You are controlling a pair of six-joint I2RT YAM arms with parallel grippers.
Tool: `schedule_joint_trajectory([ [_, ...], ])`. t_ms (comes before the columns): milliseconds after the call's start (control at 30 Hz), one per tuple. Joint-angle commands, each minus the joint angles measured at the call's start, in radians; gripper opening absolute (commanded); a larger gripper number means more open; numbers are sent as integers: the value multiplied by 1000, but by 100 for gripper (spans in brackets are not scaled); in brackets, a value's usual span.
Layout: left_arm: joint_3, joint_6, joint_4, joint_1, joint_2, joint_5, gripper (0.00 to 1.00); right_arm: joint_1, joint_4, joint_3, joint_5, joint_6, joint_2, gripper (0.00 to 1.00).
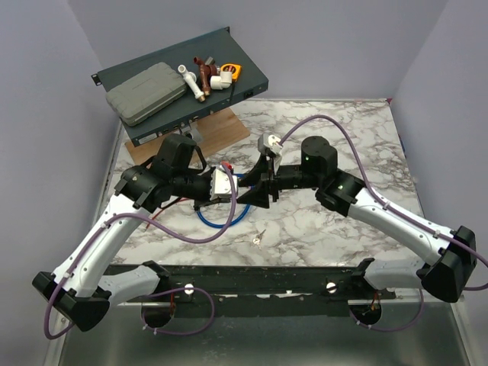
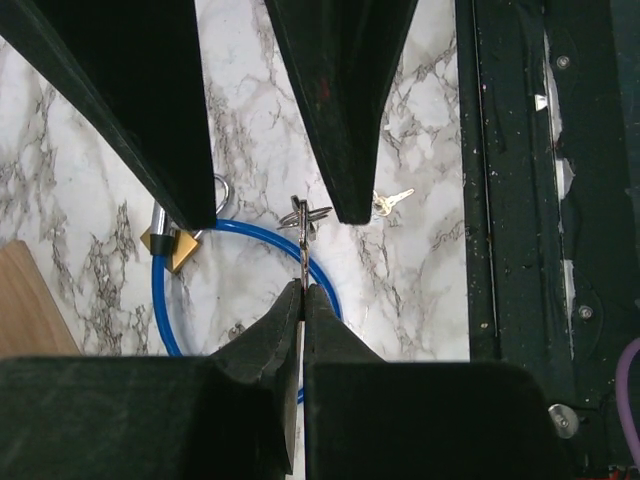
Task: Unlock with the key
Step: Adjust the key.
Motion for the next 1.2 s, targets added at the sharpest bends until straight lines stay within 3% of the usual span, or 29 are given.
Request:
schedule_joint_trajectory([
  [0, 43, -17, -30, -7, 14, 54, 0, 36, -57, -16, 93, -103, 13, 53],
  [300, 52, -16, -31, -13, 16, 57, 0, 41, -63, -31, 128, -129, 11, 46],
  [467, 62, -21, -34, -26, 15, 62, 0, 48, -59, -24, 148, -136, 22, 32],
  [767, 72, -36, -22, -30, 13, 67, 0, 64, -71, -28, 171, -150, 28, 40],
  [933, 77, -56, -8, -31, 15, 80, 0, 66, -56, -28, 210, -142, 17, 9],
  [1033, 84, -71, 1, -32, 15, 85, 0, 66, -42, -40, 230, -125, 4, 1],
  [1167, 98, -82, 6, -32, 22, 87, 0, 66, -37, -49, 235, -89, -9, 1],
])
